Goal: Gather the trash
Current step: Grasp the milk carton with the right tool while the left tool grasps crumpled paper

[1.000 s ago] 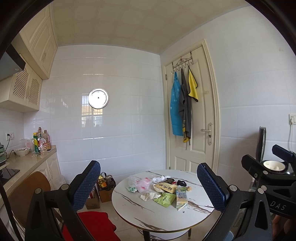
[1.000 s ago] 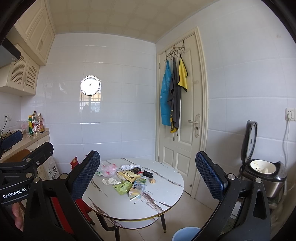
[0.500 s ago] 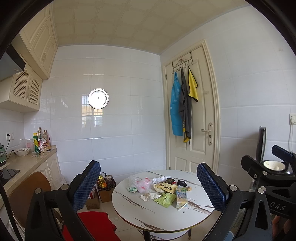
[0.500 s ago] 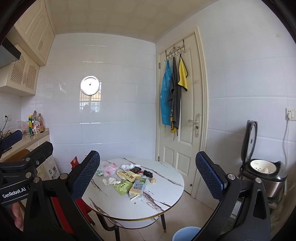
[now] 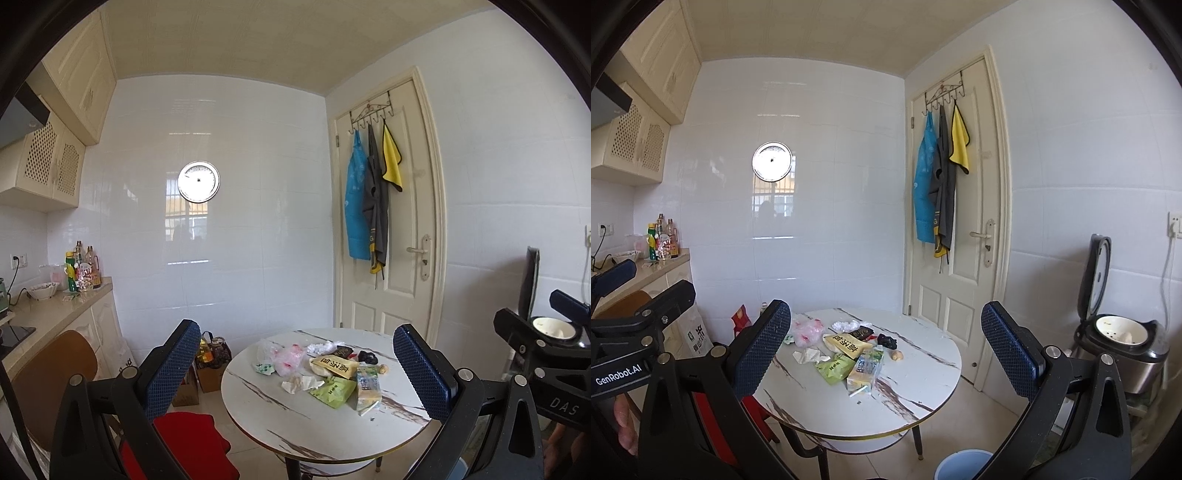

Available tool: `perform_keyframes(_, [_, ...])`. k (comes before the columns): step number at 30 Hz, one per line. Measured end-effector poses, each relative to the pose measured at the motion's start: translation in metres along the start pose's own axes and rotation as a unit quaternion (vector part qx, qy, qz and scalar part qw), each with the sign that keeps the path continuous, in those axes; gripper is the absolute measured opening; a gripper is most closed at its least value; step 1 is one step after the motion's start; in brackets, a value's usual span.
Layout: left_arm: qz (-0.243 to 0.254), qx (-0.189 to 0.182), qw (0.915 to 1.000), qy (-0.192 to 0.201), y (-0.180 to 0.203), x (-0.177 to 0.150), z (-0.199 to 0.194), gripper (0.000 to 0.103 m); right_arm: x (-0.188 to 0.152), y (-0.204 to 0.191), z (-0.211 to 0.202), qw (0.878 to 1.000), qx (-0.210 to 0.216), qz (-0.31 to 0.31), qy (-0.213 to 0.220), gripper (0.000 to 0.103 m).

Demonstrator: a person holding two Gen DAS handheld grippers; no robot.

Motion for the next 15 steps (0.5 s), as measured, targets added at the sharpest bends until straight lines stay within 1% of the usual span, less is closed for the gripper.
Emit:
perform_keyframes(2, [-0.004,-0.013,0.9998,-0.016,0.001,-0.002,0.021,0.102,-0.006,0.006,0.016,1.0,-0.003,0.0,-0.005,0.103])
perform_keyframes(4, [-0.012,-0.023,0.9992,-0.031,-0.001,-0.007,0.044,0.102,-0.015,0.014,0.035,1.0,-0.012,-0.001,-0.024,0.103])
perform_keyframes(6, [-0.015,-0.017,0.9987,-0.046,-0.004,-0.014,0.068,0.102,-0.028,0.022,0.057,0.999,-0.012,0.003,-0.041,0.103])
perform_keyframes(8, [-0.008,-0.007,0.9973,-0.073,-0.005,-0.025,0.096,0.102,-0.042,0.03,0.077,0.998,-0.016,0.007,-0.062,0.103])
perform_keyframes(11, [-0.002,0.0,0.9939,-0.11,-0.008,-0.041,0.13,0.102,-0.07,0.039,0.113,0.995,-0.012,0.019,-0.101,0.103])
perform_keyframes(13, [0.002,-0.001,0.9913,-0.132,-0.008,-0.048,0.15,0.102,-0.09,0.04,0.14,0.99,-0.008,0.028,-0.138,0.103])
perform_keyframes(15, [0.008,0.002,0.9877,-0.156,-0.009,-0.056,0.172,0.102,-0.112,0.035,0.169,0.984,0.007,0.034,-0.176,0.103])
Point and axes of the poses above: each gripper's, at about its wrist camera, not at the fingertips, and z roughly the way its jaws point, y to its right, x to its top, the point moved 5 cm from there along z, roughly the way its jaws point, and after that the axes turned 6 degrees about x, right-handed, at the moved point
